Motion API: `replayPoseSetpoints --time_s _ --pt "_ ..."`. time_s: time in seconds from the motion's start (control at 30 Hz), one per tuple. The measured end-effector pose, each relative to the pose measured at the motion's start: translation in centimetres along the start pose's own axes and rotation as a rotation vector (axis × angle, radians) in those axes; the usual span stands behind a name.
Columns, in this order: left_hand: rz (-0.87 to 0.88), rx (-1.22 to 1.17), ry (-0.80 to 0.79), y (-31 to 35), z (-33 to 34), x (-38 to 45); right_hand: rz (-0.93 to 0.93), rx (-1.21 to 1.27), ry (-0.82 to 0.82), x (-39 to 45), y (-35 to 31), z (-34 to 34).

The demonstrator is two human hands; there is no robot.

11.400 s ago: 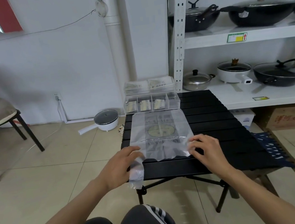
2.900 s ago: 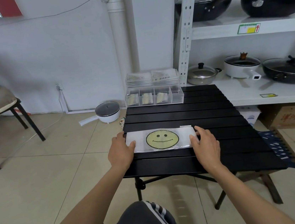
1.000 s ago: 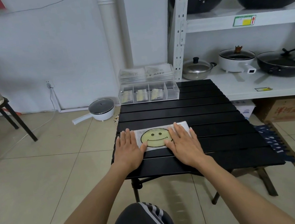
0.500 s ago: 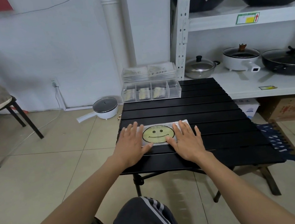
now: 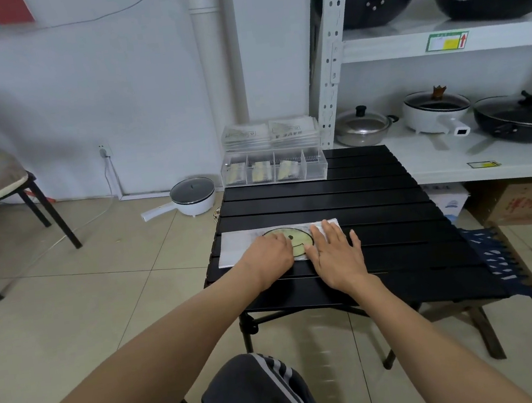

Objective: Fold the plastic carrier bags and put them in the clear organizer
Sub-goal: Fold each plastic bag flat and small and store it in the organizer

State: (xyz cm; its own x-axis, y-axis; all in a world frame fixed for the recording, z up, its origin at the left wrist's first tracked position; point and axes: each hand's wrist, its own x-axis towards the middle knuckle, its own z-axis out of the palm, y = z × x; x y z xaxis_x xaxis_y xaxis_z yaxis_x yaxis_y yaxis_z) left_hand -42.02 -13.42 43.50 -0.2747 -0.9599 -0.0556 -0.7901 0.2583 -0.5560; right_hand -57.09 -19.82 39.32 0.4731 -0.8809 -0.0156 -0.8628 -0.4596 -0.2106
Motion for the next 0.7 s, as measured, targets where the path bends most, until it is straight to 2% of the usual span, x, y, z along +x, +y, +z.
replayPoseSetpoints --time_s 0.23,0.4,0.47,0.6,0.63,0.7 --pt "-0.120 -0.118 0.034 0.5 0.0 0.0 0.000 -0.002 -0.007 0.0 0.0 -0.2" --pt "-0.135 -0.217 0.029 0.5 -0.1 -0.5 -0.055 0.137 -0.045 -0.7 0.6 -1.6" --pt "-0.146 -0.267 0.036 0.5 0.0 -0.9 -0.146 0.093 0.066 -1.7 1.0 -1.6" --pt "-0.136 -0.280 0.041 1.2 0.2 -1.6 -0.375 -0.048 0.393 -3.8 1.0 -0.8" --pt "-0.130 -0.283 0.042 1.4 0.2 -1.8 -0.397 -0.036 0.440 -4.0 0.8 -0.7" --pt "-0.111 -0.315 0.059 1.9 0.3 -2.2 -0.414 -0.011 0.432 -4.3 0.3 -0.7"
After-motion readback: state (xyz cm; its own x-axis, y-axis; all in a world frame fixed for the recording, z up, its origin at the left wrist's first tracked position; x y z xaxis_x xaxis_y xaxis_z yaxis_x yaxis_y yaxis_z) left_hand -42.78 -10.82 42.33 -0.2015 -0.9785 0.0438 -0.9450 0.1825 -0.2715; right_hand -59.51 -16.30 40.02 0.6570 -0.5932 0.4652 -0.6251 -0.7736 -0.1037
